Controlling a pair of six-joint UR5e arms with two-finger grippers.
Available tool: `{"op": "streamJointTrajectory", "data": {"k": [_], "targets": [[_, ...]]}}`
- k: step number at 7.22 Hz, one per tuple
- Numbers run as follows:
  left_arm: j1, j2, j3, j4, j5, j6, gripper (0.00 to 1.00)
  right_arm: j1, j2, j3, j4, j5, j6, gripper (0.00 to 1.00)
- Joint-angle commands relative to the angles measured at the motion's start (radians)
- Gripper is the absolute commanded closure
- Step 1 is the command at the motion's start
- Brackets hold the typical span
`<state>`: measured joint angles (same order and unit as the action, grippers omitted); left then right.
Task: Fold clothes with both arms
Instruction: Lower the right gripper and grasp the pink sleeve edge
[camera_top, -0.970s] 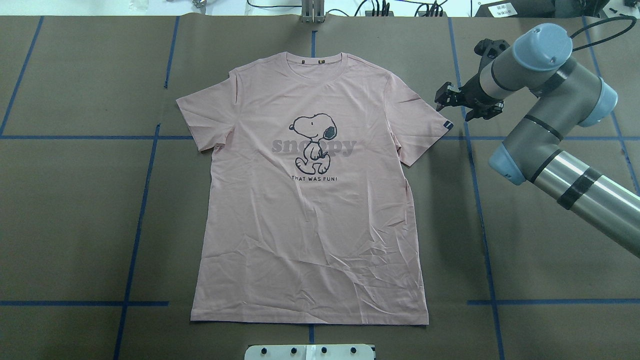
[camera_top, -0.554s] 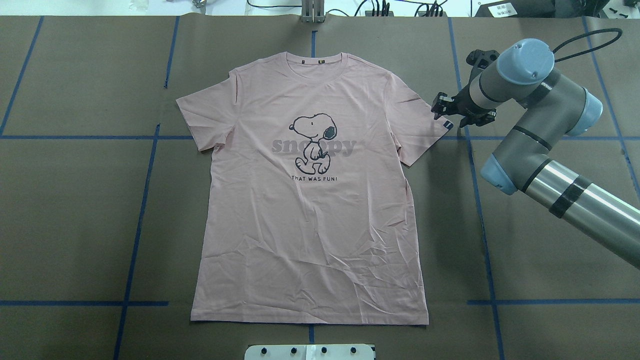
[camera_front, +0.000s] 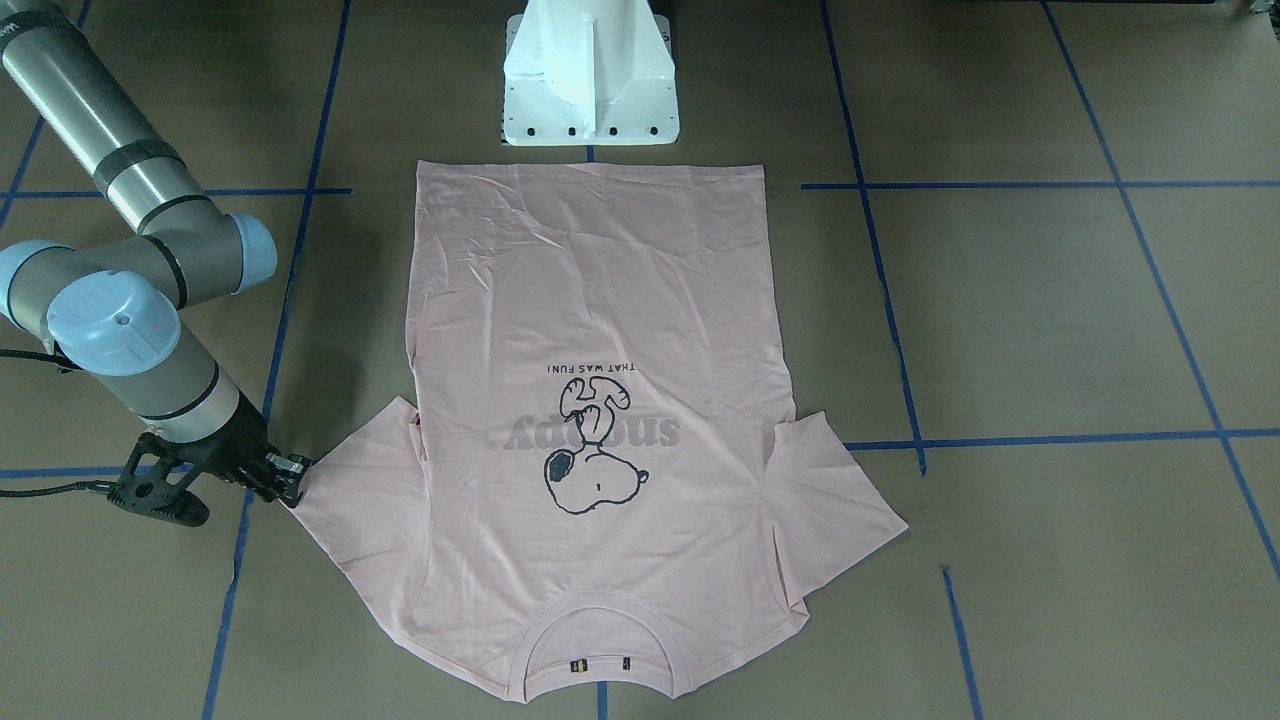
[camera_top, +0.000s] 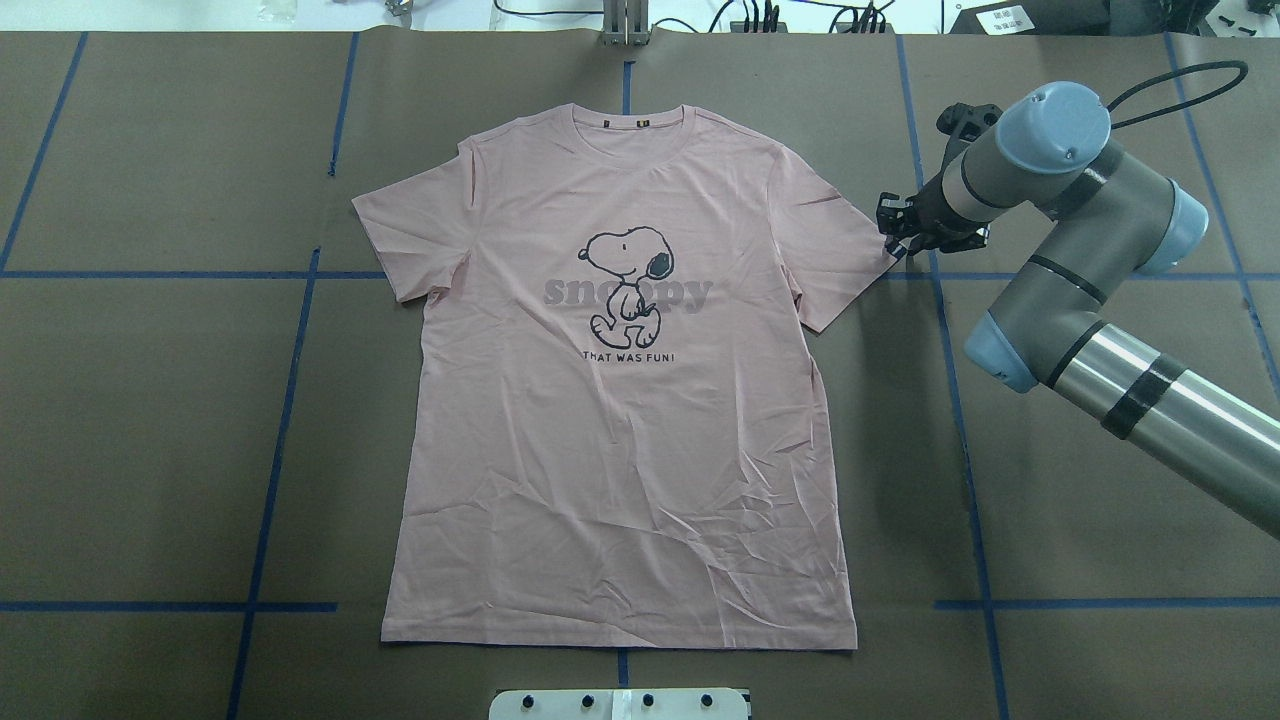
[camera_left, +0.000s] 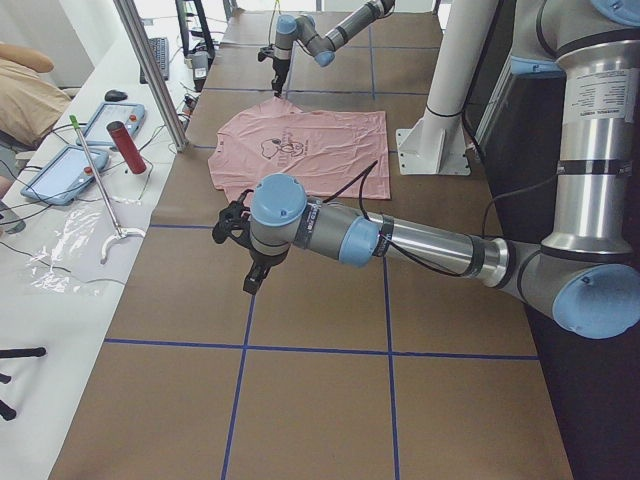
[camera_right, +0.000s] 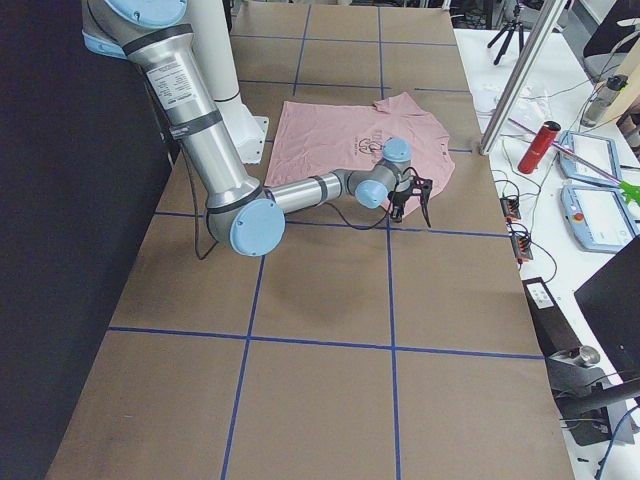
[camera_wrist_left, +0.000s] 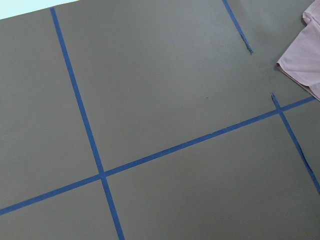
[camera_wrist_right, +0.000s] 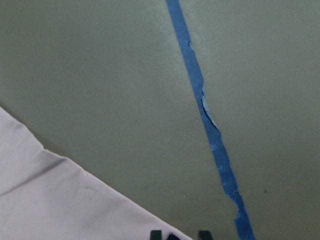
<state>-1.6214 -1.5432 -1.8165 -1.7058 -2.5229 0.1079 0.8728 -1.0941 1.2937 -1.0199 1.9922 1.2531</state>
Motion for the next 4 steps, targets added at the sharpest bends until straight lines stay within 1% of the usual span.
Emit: {"op": "streamJointTrajectory", "data": {"k": [1, 2, 3, 4], "targets": [[0.000, 0.006, -0.016, 0.002, -0.001, -0.013, 0.00, -0.002, 0.000, -0.001, 0.000, -0.001, 0.000, 0.76], [0.000, 0.006, -0.020, 0.002, -0.001, -0.013, 0.00, -0.002, 0.000, -0.001, -0.002, -0.001, 0.000, 0.85], [0.000, 0.006, -0.023, 0.002, -0.001, -0.013, 0.00, -0.002, 0.000, -0.002, -0.002, -0.001, 0.000, 0.99], [0.000, 0.006, -0.024, 0.002, -0.001, -0.014, 0.00, -0.002, 0.002, -0.002, 0.000, -0.001, -0.001, 1.00]]}}
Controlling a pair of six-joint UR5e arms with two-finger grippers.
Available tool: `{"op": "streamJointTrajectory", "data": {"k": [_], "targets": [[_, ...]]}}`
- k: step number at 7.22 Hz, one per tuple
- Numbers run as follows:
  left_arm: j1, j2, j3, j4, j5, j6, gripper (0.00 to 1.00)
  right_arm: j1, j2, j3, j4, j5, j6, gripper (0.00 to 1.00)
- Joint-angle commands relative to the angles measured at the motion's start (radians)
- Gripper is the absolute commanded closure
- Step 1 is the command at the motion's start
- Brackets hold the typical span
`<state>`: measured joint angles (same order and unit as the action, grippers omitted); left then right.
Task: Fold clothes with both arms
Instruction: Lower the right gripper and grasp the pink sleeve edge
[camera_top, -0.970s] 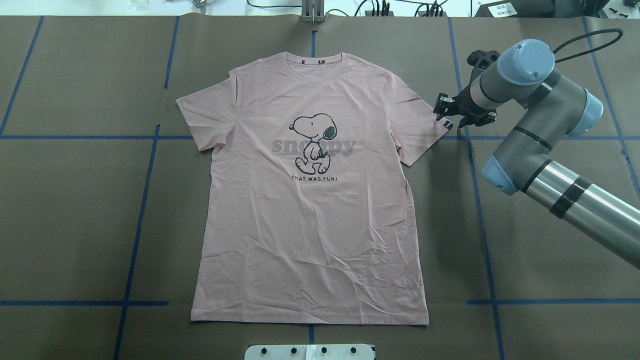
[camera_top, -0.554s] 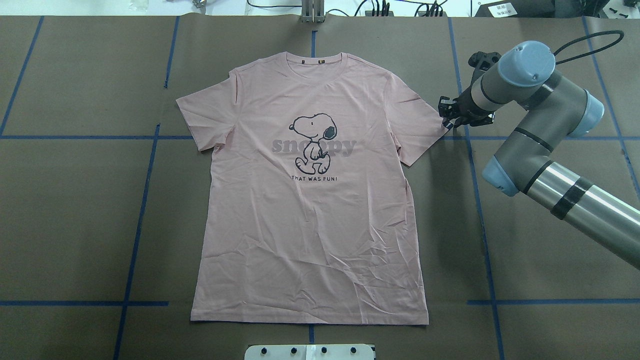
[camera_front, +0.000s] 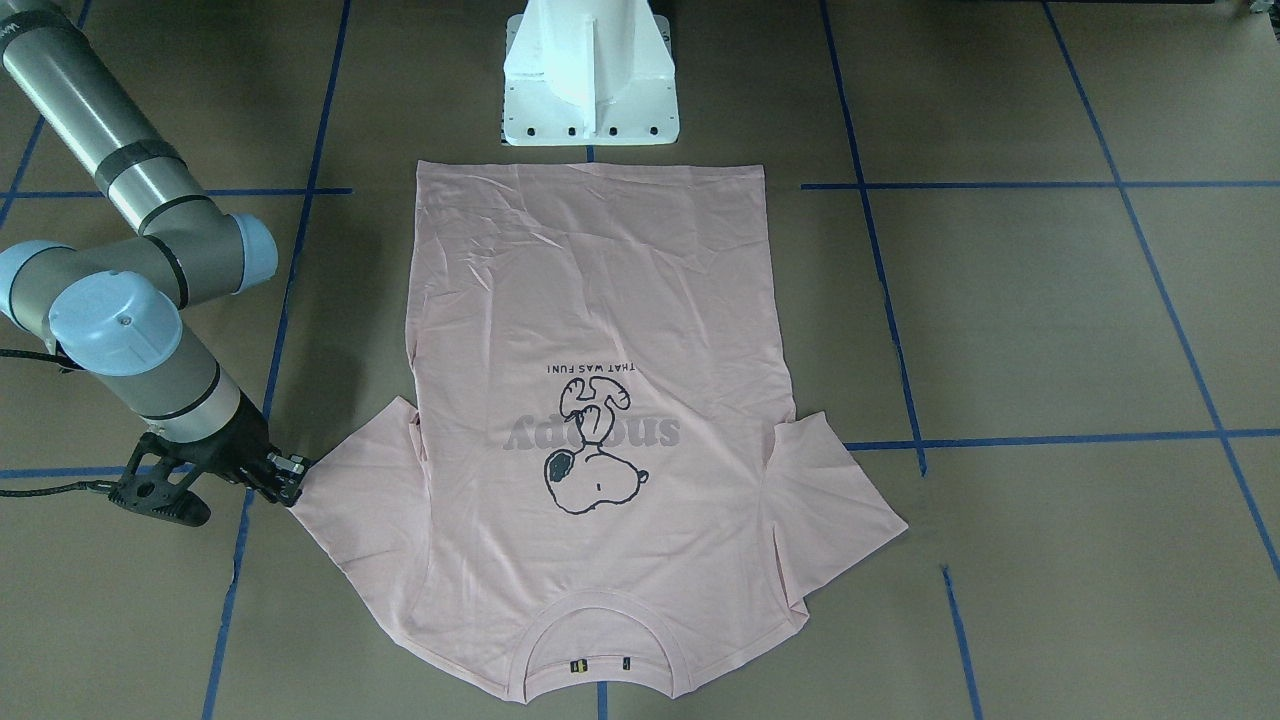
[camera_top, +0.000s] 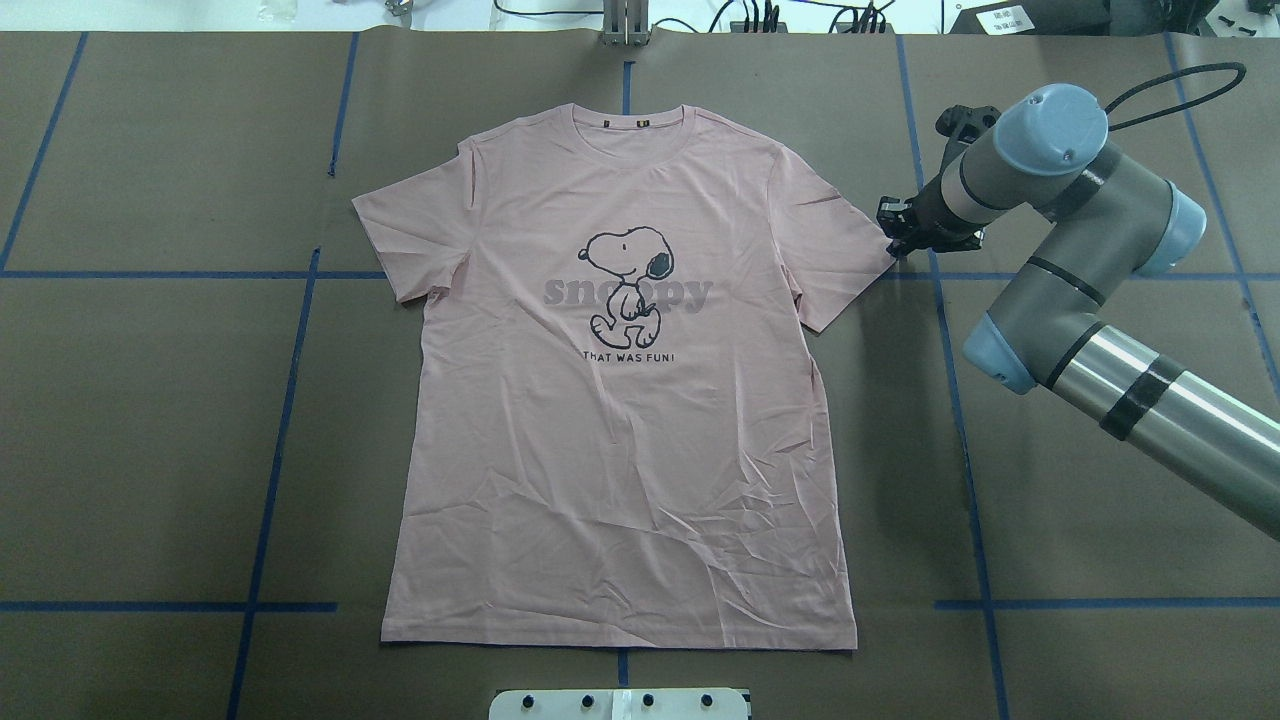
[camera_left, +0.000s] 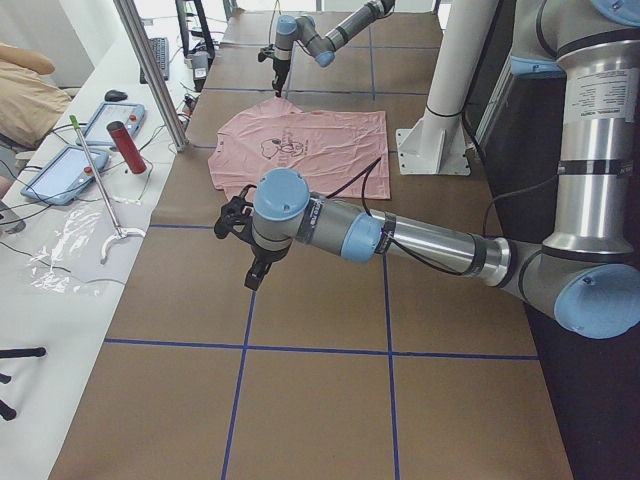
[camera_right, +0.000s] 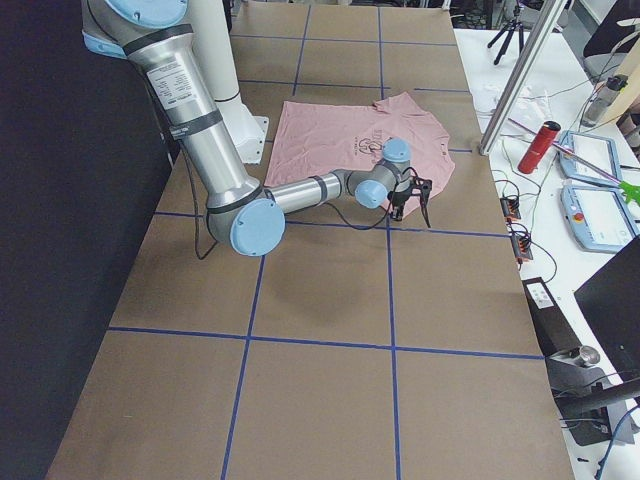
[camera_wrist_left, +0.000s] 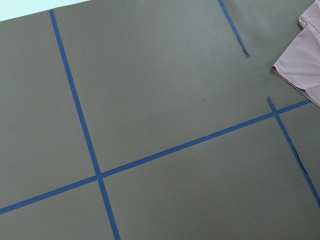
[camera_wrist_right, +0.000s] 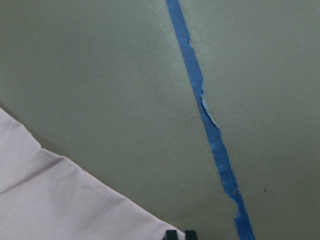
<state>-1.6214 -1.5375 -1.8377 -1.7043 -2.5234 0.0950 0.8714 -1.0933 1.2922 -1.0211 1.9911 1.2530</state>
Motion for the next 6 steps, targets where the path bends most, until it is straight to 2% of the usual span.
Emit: {"op": "streamJointTrajectory", "data": {"k": [1, 6], "targets": [[0.000, 0.000, -0.005, 0.000, -0.002, -0.001, 0.00, 0.000, 0.001, -0.001, 0.001, 0.000, -0.001, 1.00], [0.000, 0.000, -0.008, 0.002, -0.012, -0.001, 0.00, 0.009, 0.003, 0.039, -0.037, 0.003, -0.006, 1.00]]}}
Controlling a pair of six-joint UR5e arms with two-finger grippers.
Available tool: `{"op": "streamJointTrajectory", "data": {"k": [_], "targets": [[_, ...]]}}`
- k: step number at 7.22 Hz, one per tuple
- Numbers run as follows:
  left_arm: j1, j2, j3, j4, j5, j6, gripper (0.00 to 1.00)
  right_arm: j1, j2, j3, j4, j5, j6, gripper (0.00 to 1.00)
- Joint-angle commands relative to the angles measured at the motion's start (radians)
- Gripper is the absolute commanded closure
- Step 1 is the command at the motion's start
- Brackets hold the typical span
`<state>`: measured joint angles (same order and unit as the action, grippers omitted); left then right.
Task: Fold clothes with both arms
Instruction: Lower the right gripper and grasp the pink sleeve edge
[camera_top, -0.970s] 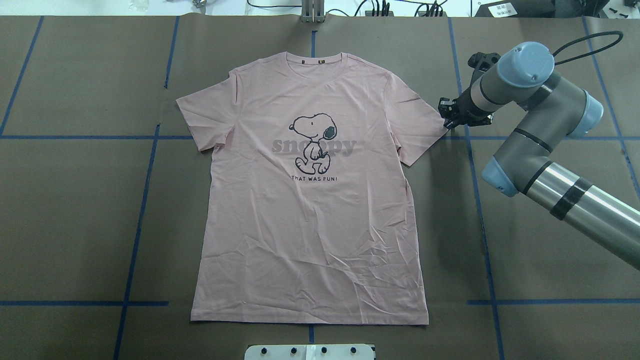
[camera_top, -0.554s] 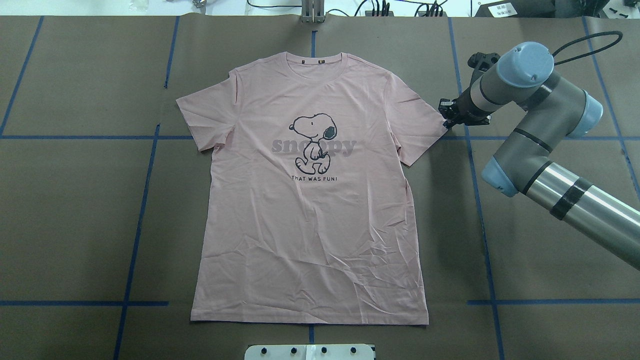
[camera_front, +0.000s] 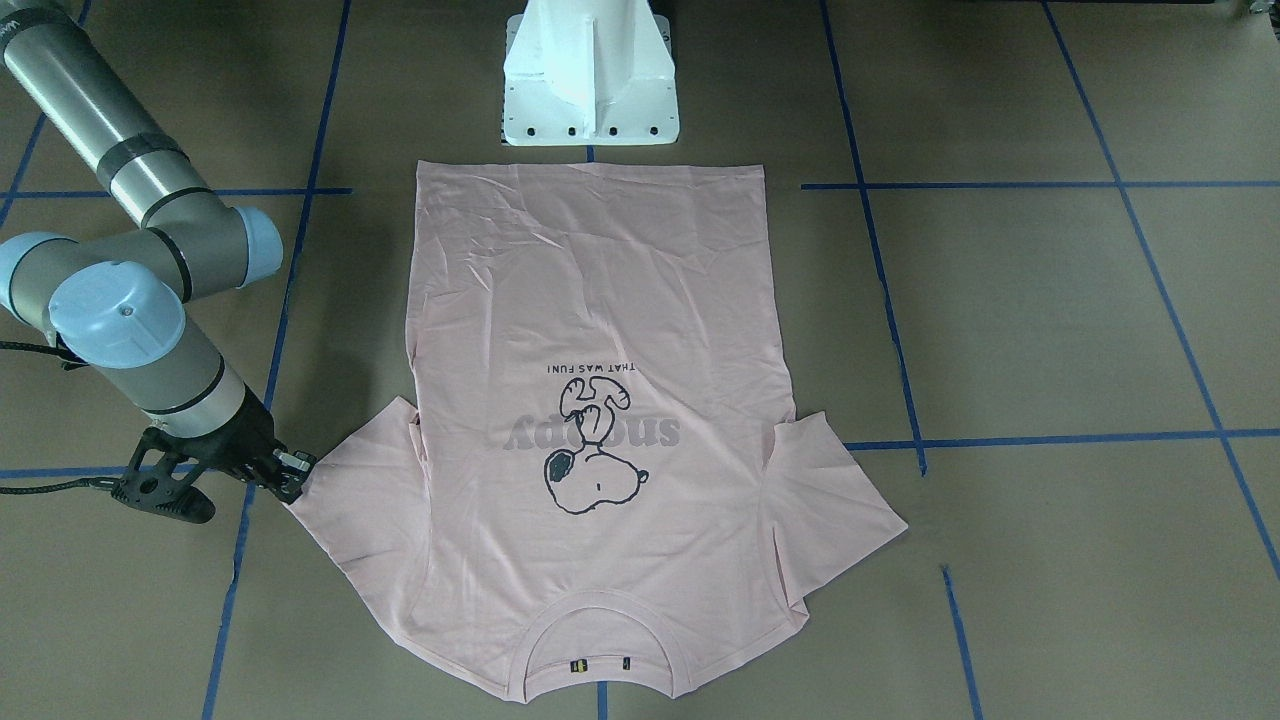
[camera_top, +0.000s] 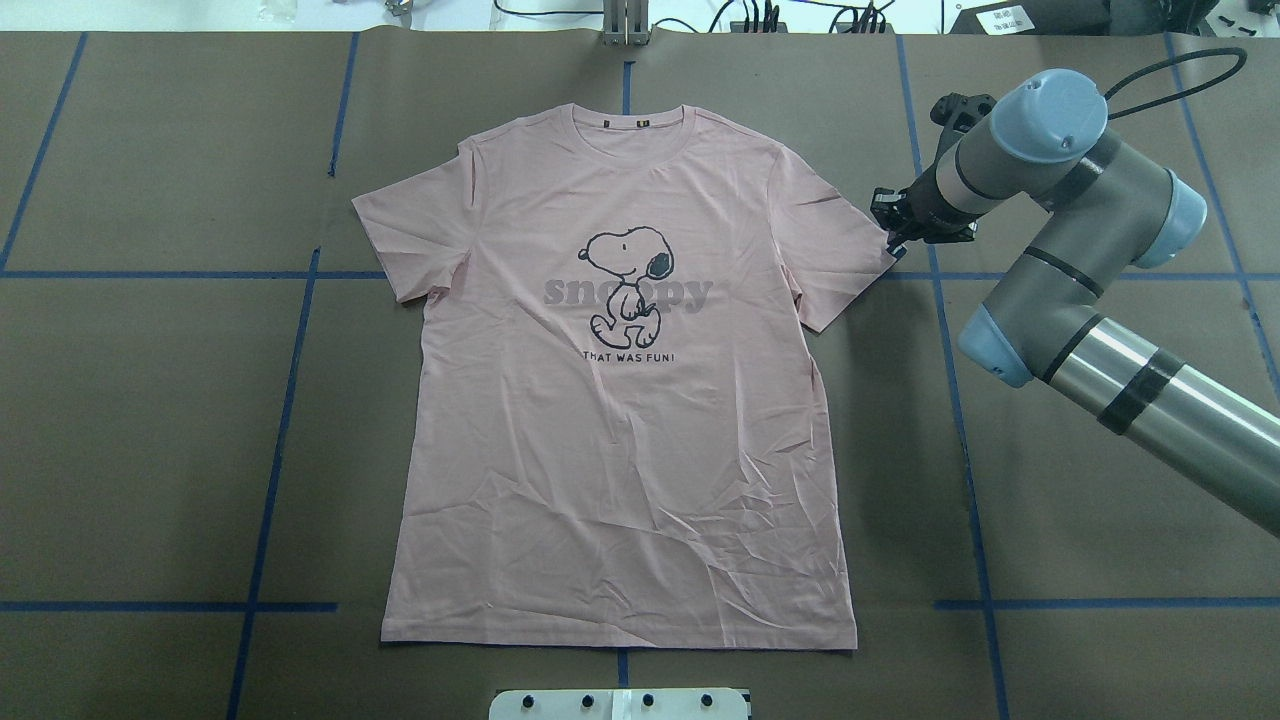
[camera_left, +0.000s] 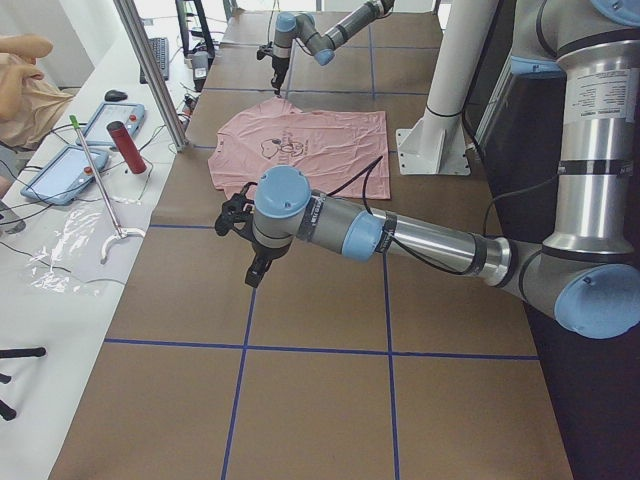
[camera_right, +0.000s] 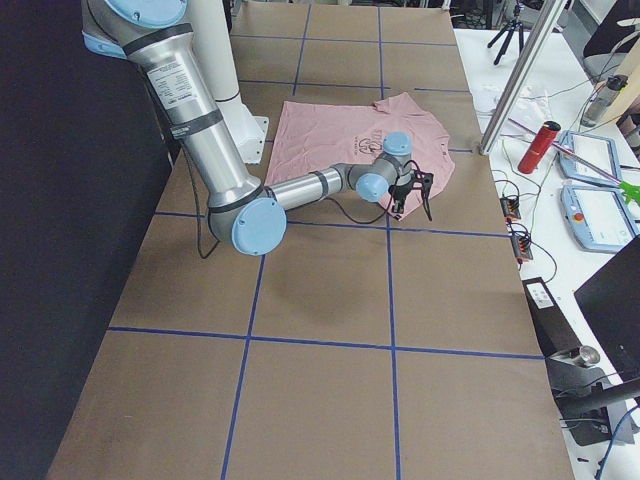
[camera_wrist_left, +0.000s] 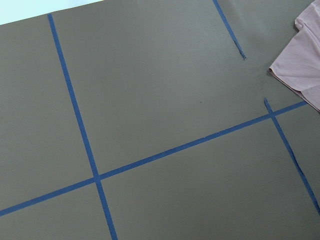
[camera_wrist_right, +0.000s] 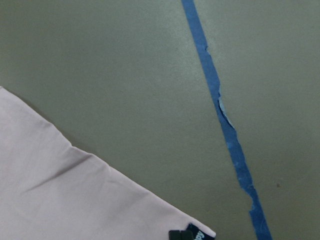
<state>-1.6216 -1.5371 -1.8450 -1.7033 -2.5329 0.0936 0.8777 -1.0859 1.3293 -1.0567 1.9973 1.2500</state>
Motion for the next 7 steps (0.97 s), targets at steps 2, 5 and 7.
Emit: {"op": "streamJointTrajectory", "data": {"k": [2, 5, 7], "targets": [[-0.001, 0.000, -0.002, 0.001, -0.003, 0.000, 0.00, 0.001, 0.007, -0.009, -0.008, -0.005, 0.003, 0.37], [-0.001, 0.002, -0.003, 0.001, -0.003, 0.000, 0.00, -0.002, 0.023, -0.035, -0.020, -0.006, 0.002, 0.34], [-0.001, 0.002, -0.011, 0.002, -0.003, -0.002, 0.00, -0.005, 0.024, -0.050, -0.022, -0.006, 0.002, 0.43]]}}
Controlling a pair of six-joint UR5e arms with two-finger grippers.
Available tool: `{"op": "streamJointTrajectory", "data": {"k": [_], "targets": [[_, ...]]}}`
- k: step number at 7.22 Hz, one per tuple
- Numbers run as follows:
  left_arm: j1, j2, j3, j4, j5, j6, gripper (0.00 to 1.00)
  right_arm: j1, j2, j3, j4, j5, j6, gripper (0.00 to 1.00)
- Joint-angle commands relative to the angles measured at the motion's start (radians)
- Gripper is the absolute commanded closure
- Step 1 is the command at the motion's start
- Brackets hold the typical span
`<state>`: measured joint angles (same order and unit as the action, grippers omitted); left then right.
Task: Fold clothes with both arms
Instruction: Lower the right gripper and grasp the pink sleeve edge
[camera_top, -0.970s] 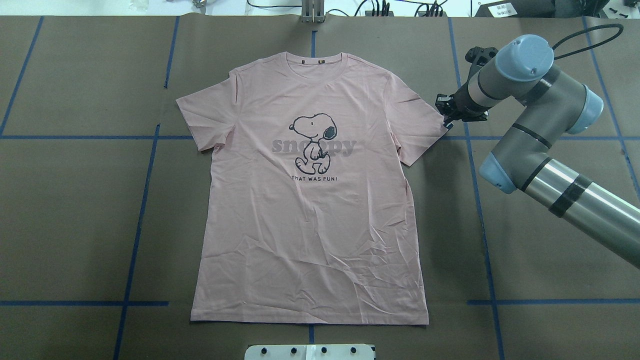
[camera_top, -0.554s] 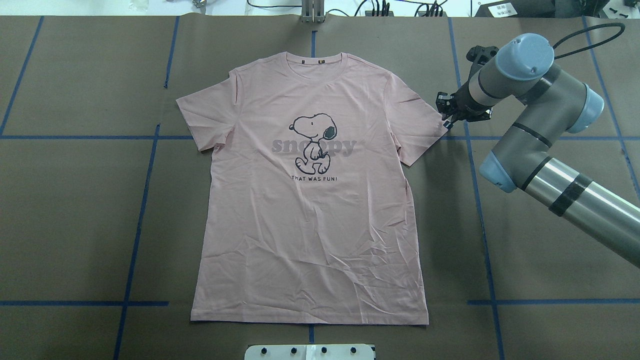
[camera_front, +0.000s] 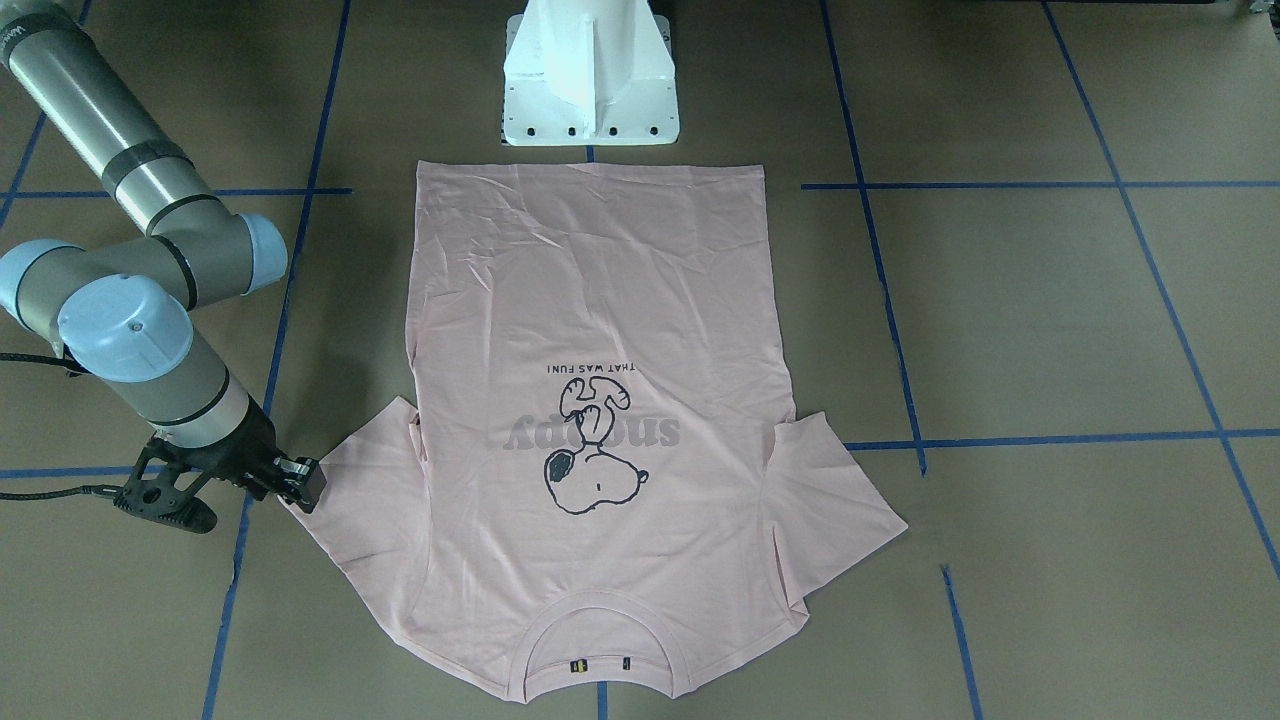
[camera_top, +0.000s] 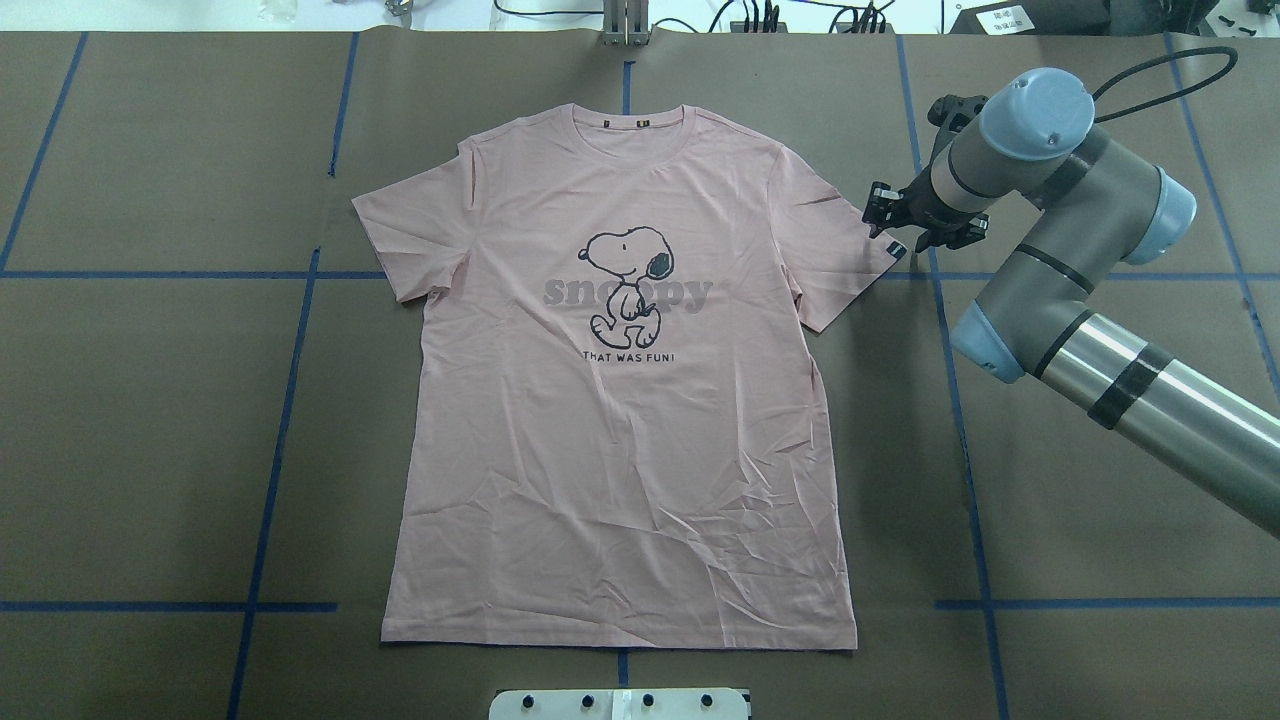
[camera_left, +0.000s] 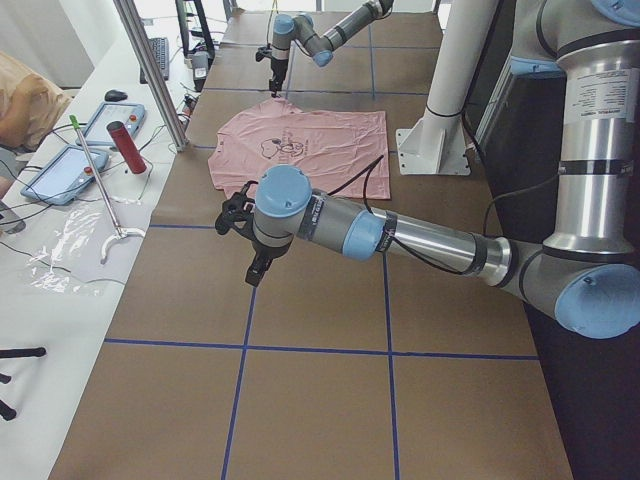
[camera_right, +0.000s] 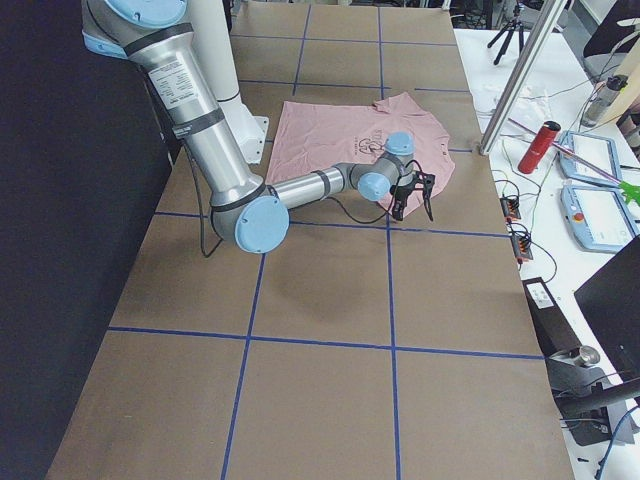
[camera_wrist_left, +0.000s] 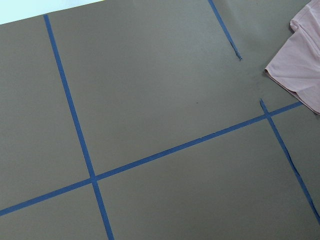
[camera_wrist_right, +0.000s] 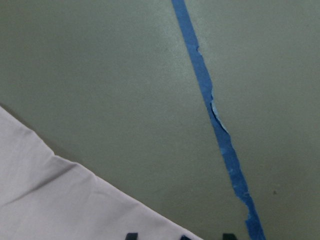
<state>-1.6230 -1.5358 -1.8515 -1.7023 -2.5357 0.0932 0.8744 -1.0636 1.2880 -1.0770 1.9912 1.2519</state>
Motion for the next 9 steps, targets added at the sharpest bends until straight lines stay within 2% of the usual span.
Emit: {"op": "streamJointTrajectory", "data": {"k": [1, 2, 3, 4, 5, 9], "targets": [[0.000, 0.000, -0.011, 0.001, 0.000, -0.024, 0.00, -0.002, 0.001, -0.012, -0.001, 0.000, 0.000, 0.45], [0.000, 0.000, -0.026, 0.001, 0.000, -0.045, 0.00, -0.005, -0.001, -0.012, -0.001, 0.000, -0.002, 0.45], [0.000, 0.000, -0.028, 0.004, 0.000, -0.047, 0.00, -0.006, -0.001, -0.012, -0.001, 0.000, -0.002, 0.56], [0.000, 0.000, -0.029, 0.004, -0.003, -0.055, 0.00, -0.008, -0.002, -0.012, 0.000, 0.000, -0.002, 0.80], [-0.002, 0.000, -0.034, 0.004, -0.014, -0.075, 0.00, -0.009, -0.001, -0.010, 0.002, 0.000, -0.005, 1.00], [0.000, 0.000, -0.035, 0.004, -0.014, -0.075, 0.00, -0.011, 0.029, 0.026, -0.001, 0.001, -0.002, 1.00]]}}
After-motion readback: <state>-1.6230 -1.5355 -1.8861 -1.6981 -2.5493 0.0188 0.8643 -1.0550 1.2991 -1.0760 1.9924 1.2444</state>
